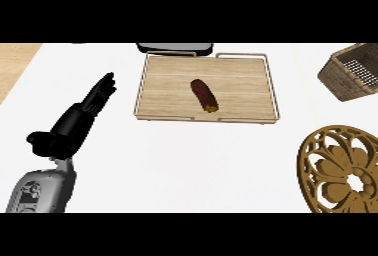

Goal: Pick the lemon from the placemat and place it in the basket

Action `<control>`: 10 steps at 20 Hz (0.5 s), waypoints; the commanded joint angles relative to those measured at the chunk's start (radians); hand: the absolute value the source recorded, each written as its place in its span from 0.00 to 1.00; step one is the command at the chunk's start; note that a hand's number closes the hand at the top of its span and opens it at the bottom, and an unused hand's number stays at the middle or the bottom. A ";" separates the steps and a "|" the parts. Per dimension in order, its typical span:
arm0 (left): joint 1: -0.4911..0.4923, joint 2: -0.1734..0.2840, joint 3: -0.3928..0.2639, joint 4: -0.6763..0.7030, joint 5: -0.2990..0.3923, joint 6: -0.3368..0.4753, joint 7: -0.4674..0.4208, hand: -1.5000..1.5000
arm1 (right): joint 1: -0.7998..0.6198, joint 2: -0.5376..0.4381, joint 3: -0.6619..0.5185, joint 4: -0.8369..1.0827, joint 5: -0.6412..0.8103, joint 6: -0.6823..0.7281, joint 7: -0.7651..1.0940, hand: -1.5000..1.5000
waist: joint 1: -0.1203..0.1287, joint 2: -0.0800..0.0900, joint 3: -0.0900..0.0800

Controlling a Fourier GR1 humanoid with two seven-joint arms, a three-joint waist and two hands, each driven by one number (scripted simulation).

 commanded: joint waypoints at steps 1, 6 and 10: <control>0.009 0.021 0.009 -0.030 0.025 -0.033 0.007 0.50 | -0.176 0.042 0.089 0.098 0.052 -0.073 0.057 1.00 | 0.023 0.003 0.000; -0.017 -0.026 -0.033 -0.008 -0.010 -0.001 -0.002 0.50 | -0.344 0.103 0.172 0.253 0.198 -0.078 0.045 1.00 | 0.040 0.011 0.000; 0.052 -0.024 -0.034 -0.013 -0.029 0.007 -0.046 0.50 | -0.436 0.170 0.228 0.358 0.312 -0.028 -0.026 1.00 | 0.019 0.005 0.001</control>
